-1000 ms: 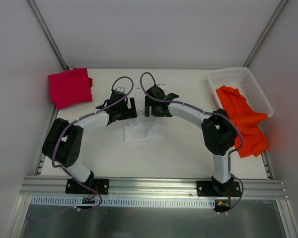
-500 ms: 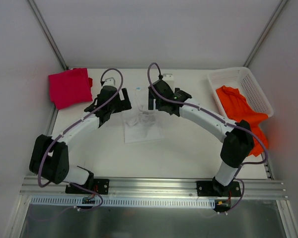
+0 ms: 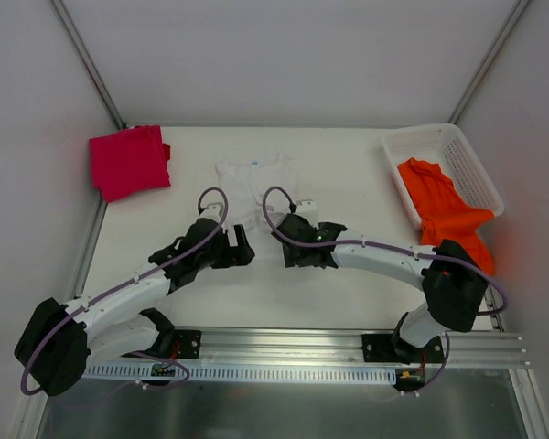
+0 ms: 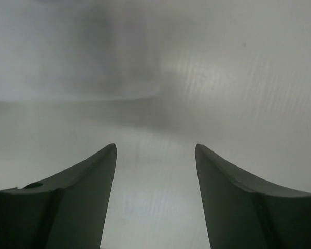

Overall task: Fold and stack the t-shirts
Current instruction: Fold the tshirt

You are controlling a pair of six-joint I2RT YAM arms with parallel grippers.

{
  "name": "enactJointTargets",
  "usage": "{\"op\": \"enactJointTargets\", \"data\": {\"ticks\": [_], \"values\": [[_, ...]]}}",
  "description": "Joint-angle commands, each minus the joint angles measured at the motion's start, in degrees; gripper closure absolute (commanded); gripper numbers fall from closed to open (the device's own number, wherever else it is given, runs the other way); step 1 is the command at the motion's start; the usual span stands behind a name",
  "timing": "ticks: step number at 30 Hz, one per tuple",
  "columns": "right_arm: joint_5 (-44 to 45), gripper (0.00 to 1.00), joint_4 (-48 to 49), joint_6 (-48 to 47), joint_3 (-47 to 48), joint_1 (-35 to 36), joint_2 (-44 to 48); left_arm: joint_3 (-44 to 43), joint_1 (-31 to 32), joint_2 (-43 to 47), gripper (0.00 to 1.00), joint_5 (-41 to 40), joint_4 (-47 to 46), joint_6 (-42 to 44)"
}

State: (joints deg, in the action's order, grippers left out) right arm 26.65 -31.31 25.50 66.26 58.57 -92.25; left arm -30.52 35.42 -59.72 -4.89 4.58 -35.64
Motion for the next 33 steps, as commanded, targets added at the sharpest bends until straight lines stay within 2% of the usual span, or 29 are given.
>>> {"op": "enactJointTargets", "data": {"ticks": [1,7,13,17,19,22,27,33], "values": [[0.5,0.34,2.6,5.3,-7.9,0.0,8.0,4.6,3.0,3.3,0.01,-1.9,0.6,-6.9],[0.2,0.32,4.9,7.1,-16.3,0.0,12.2,9.1,3.9,5.0,0.01,-2.4,-0.4,-8.4],[1.8,0.32,5.6,6.5,-16.8,-0.1,12.4,9.5,4.0,6.9,0.01,-4.3,-0.4,-8.5],[2.0,0.32,9.4,3.0,-15.7,-0.7,11.5,8.8,4.0,4.7,0.01,-6.4,-0.5,-8.8],[-1.2,0.32,13.2,1.6,-17.1,-2.6,11.4,8.0,4.0,2.2,0.01,-7.2,-0.7,-9.0],[-11.0,0.32,25.4,1.1,-20.8,-7.6,10.8,6.9,4.0,-1.6,0.01,-7.8,-1.7,-9.1],[-19.8,0.32,34.3,-0.3,-22.6,-12.1,6.4,6.1,4.0,-6.4,0.01,-7.9,-4.3,-9.5],[-29.7,0.33,42.8,2.2,-24.4,-16.6,-0.7,2.6,4.0,-11.9,0.01,-7.8,-6.3,-8.7]]}}
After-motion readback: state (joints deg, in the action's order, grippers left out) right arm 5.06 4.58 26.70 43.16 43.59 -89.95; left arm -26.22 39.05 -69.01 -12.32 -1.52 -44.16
